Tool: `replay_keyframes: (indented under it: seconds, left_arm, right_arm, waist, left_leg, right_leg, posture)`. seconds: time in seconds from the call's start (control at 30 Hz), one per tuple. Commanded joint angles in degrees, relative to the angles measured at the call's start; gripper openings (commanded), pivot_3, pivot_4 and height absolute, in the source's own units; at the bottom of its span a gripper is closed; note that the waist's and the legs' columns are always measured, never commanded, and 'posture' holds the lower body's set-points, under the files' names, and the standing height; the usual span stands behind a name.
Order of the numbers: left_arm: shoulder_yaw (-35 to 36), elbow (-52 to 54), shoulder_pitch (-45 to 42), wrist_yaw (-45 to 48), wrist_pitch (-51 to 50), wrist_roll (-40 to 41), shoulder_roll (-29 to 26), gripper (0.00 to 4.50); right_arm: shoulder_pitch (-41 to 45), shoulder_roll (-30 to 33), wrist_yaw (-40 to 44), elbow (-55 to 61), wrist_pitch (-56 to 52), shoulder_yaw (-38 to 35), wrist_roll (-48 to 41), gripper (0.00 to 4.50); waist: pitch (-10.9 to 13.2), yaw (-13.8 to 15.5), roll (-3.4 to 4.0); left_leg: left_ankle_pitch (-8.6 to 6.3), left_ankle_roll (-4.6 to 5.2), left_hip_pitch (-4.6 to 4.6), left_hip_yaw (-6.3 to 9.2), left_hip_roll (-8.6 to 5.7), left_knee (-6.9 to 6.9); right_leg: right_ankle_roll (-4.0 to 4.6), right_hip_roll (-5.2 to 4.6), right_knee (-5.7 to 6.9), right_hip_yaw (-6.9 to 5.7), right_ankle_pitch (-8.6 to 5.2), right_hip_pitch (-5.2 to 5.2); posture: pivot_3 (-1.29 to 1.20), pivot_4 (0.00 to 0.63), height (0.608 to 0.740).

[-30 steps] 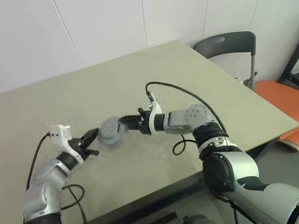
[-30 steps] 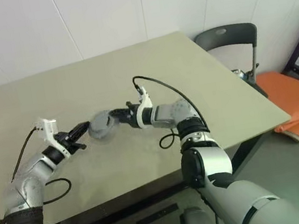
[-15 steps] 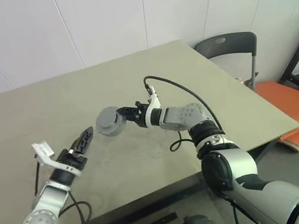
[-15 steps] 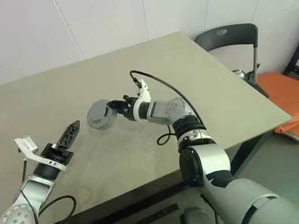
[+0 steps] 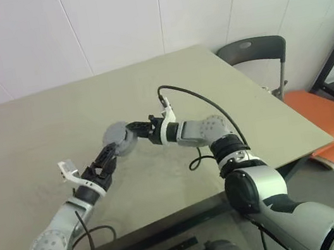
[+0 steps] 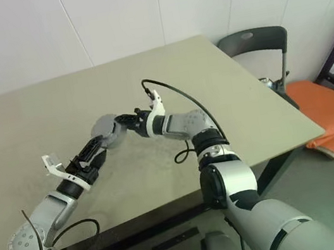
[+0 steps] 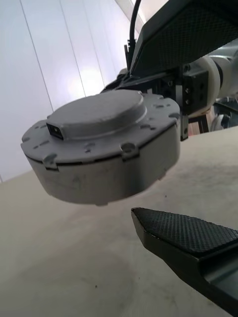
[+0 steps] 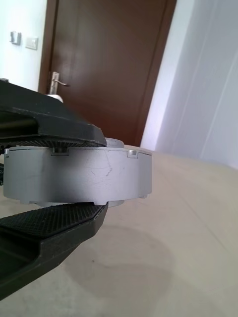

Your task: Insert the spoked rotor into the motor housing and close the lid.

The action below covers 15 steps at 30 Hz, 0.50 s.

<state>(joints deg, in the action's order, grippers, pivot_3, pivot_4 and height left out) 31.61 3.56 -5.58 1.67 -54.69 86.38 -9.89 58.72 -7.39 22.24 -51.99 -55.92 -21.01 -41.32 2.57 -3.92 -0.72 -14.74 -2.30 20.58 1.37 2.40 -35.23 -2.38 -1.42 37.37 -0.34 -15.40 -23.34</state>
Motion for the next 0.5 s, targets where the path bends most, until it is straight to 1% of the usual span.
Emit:
replay_keyframes:
  seconds: [0.03,0.2,0.27,0.3,0.33,0.43,0.5]
  left_arm:
    - [-1.0,-0.1,-2.3,-0.8,0.8,4.1,-0.3,4.45]
    - [-2.0,-5.4,-6.4,1.2,3.9,1.8,0.9,4.45]
    - [-2.4,-8.7,-8.1,1.8,6.2,-1.2,1.3,4.45]
    - [-2.5,-9.9,-8.6,2.1,6.9,-2.2,1.4,4.08]
    - [-2.4,-11.0,-9.1,3.1,7.5,-2.5,1.7,3.93]
    - [-2.6,-13.2,-9.6,6.1,8.1,-3.1,2.8,2.96]
    - [-2.8,-13.9,-9.5,8.1,7.9,-3.3,3.1,2.51]
  right_arm:
    - [2.2,-5.6,2.0,2.8,0.4,-0.6,-2.8,1.27]
    - [1.9,-5.8,2.4,3.0,-0.5,0.4,-2.6,1.27]
    - [1.9,-5.8,2.6,3.0,-0.7,0.7,-2.6,1.27]
    - [2.0,-5.7,2.7,3.0,-0.7,0.8,-2.6,1.27]
    - [2.0,-5.6,2.8,3.0,-0.8,0.9,-2.6,1.27]
    - [1.9,-5.5,2.9,3.0,-1.1,1.1,-2.7,1.27]
    - [1.8,-5.5,3.1,3.3,-1.4,1.2,-2.7,1.27]
  waist:
    - [0.0,0.0,-0.01]
    - [0.0,0.1,-0.01]
    - [0.0,0.1,-0.02]
    - [0.0,0.1,-0.02]
    - [0.0,0.0,-0.02]
    - [0.0,-0.1,-0.03]
    - [0.0,0.0,-0.03]
  left_leg:
    - [0.00,0.00,0.01,0.00,0.00,0.00]
    - [0.00,-0.01,0.02,0.00,-0.05,-0.02]
    - [0.00,-0.01,0.02,0.00,-0.06,-0.02]
    - [0.00,-0.01,0.02,0.00,-0.06,-0.02]
    - [0.00,-0.01,0.02,0.00,-0.07,-0.02]
    - [0.00,-0.01,0.06,-0.01,-0.06,0.00]
    - [0.00,-0.01,0.09,0.00,-0.06,0.02]
  right_leg:
    - [0.00,0.00,0.00,0.00,0.00,0.00]
    - [0.00,-0.01,-0.02,0.00,0.00,0.01]
    - [0.00,-0.01,-0.02,0.00,0.00,0.01]
    - [0.00,-0.01,-0.02,0.00,0.00,0.01]
    - [0.00,-0.01,-0.03,0.00,0.00,0.01]
    - [0.00,0.00,-0.05,0.01,0.00,-0.03]
    - [0.00,0.00,-0.07,0.01,0.00,-0.04]
  posture:
    - [0.00,0.000,0.740]
    - [0.00,0.000,0.740]
    - [0.00,0.000,0.740]
    - [0.00,0.000,0.740]
    - [0.00,0.000,0.740]
    - [0.00,0.000,0.740]
    - [0.00,0.000,0.740]
